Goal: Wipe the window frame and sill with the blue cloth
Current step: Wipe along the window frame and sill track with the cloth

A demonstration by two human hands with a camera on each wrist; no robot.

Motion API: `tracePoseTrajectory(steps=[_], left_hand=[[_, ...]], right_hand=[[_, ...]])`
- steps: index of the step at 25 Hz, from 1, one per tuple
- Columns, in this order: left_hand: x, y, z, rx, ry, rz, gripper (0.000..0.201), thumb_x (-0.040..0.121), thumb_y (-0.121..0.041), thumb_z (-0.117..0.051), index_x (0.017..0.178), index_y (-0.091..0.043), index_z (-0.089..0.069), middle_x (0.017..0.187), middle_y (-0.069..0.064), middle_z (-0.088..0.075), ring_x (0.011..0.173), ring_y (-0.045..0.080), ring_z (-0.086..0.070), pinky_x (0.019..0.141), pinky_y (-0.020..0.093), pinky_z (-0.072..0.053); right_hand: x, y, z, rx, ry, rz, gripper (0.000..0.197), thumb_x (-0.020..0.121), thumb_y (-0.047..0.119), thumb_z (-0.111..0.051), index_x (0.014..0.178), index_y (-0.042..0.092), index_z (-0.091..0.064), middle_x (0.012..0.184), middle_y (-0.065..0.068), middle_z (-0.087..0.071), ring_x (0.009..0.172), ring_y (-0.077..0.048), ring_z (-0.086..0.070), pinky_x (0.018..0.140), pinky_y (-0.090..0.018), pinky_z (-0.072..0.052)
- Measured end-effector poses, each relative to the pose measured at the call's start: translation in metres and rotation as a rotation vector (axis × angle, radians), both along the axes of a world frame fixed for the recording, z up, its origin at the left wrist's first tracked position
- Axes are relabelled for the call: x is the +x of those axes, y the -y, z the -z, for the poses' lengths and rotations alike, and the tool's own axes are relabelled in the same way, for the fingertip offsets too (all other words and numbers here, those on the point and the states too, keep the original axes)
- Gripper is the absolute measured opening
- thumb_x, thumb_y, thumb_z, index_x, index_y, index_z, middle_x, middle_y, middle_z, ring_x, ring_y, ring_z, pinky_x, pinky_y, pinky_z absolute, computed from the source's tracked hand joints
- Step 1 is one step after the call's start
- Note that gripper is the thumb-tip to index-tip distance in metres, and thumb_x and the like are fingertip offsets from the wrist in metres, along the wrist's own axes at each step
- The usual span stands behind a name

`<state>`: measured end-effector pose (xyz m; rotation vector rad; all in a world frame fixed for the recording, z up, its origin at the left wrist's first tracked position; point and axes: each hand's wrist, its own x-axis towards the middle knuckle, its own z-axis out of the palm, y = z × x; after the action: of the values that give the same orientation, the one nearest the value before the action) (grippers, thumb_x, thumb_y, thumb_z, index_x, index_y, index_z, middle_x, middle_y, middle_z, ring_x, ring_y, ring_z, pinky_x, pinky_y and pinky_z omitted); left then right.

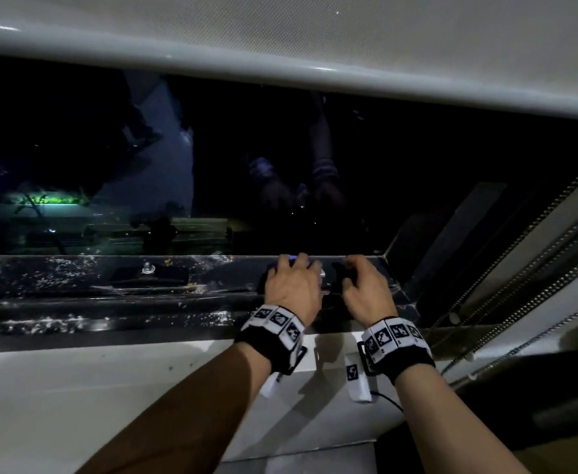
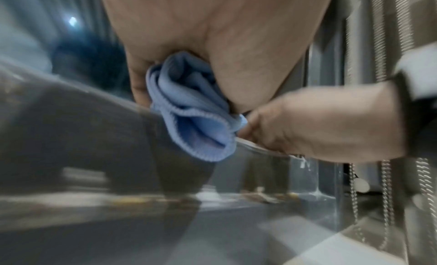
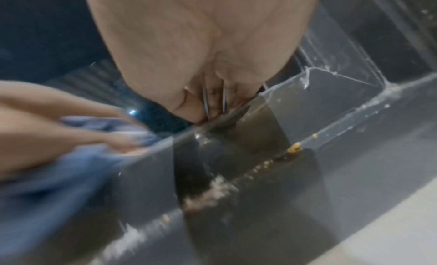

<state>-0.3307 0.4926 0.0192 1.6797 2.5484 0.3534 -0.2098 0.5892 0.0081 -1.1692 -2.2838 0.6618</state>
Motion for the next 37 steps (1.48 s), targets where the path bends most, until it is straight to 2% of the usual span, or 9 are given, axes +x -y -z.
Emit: tracePoseTrajectory(steps=[4,6,9,12,17,22,28,32,37], left_hand=[[-0.065,0.06,0.023,0.023,-0.06,-0.011,0.036,0.085,-0.025,-0.051,0.12,-0.029,-0.057,0.127,-0.005,-0.058,0.115,0.027,-0.046,0.094,0.038,-0.047],[-0.086,0.075,0.029,0.035,-0.148,-0.071,0.031,0.093,-0.035,-0.039,0.117,-0.029,-0.059,0.121,-0.004,-0.062,0.11,0.024,-0.05,0.095,0.037,-0.044],[-0.05,0.035,0.011,0.025,-0.066,-0.061,0.063,0.098,-0.059,-0.016,0.11,-0.02,-0.065,0.115,0.003,-0.066,0.112,0.028,-0.051,0.103,0.038,-0.035],[-0.014,0.005,0.004,0.068,0.015,0.081,0.043,0.104,-0.043,-0.03,0.118,-0.02,-0.063,0.124,0.001,-0.062,0.119,0.023,-0.047,0.103,0.028,-0.028],[-0.091,0.064,0.021,0.313,0.227,-0.046,0.037,0.086,-0.027,-0.07,0.119,-0.014,-0.059,0.117,0.01,-0.051,0.094,0.036,-0.06,0.083,0.041,-0.052],[-0.064,0.02,0.017,0.247,0.164,0.057,0.035,0.091,-0.029,-0.062,0.122,-0.016,-0.062,0.122,0.006,-0.061,0.107,0.03,-0.061,0.089,0.036,-0.049],[0.011,-0.071,0.006,0.124,0.247,0.285,0.027,0.089,-0.025,-0.057,0.114,-0.02,-0.065,0.12,0.005,-0.061,0.111,0.029,-0.057,0.093,0.041,-0.049],[-0.039,-0.021,0.013,0.163,0.263,0.286,0.028,0.084,-0.034,-0.048,0.105,-0.03,-0.067,0.115,-0.007,-0.064,0.104,0.023,-0.06,0.091,0.037,-0.049],[-0.062,0.009,0.004,0.114,0.01,0.187,0.024,0.085,-0.03,-0.05,0.102,-0.034,-0.066,0.116,-0.013,-0.065,0.091,0.025,-0.06,0.081,0.034,-0.047]], right_hand=[[0.0,-0.005,0.022,0.113,0.164,-0.088,0.038,0.092,0.017,-0.05,0.129,0.016,-0.057,0.131,-0.002,-0.055,0.124,-0.022,-0.047,0.105,-0.031,-0.037],[0.002,-0.006,0.026,0.127,0.163,-0.096,0.04,0.094,0.022,-0.048,0.132,0.016,-0.057,0.138,0.001,-0.052,0.129,-0.018,-0.045,0.111,-0.029,-0.034],[0.002,-0.004,0.024,0.147,0.222,-0.102,0.042,0.097,0.03,-0.045,0.136,0.017,-0.055,0.146,0.003,-0.048,0.137,-0.015,-0.039,0.116,-0.03,-0.027],[0.009,-0.005,0.024,0.171,0.29,-0.141,0.044,0.101,0.036,-0.041,0.141,0.021,-0.05,0.152,0.006,-0.042,0.144,-0.011,-0.029,0.12,-0.033,-0.017],[0.014,-0.007,0.03,0.167,0.246,-0.15,0.043,0.101,0.039,-0.041,0.14,0.025,-0.052,0.151,0.009,-0.042,0.143,-0.007,-0.029,0.121,-0.034,-0.017],[0.022,-0.01,0.024,0.088,0.114,-0.007,0.043,0.099,0.04,-0.048,0.137,0.021,-0.055,0.149,0.007,-0.044,0.14,-0.013,-0.035,0.116,-0.031,-0.028],[0.042,-0.023,0.032,0.166,0.083,0.017,0.041,0.096,0.018,-0.049,0.135,0.007,-0.056,0.142,-0.008,-0.052,0.133,-0.023,-0.046,0.114,-0.025,-0.026],[0.043,-0.021,0.044,0.327,0.17,0.004,0.053,0.094,0.032,-0.031,0.13,0.007,-0.06,0.139,-0.008,-0.056,0.13,-0.022,-0.051,0.118,-0.036,-0.025],[0.057,-0.015,0.032,0.275,-0.072,0.013,0.036,0.096,0.022,-0.05,0.127,0.011,-0.063,0.133,-0.002,-0.059,0.126,-0.017,-0.052,0.112,-0.02,-0.029]])
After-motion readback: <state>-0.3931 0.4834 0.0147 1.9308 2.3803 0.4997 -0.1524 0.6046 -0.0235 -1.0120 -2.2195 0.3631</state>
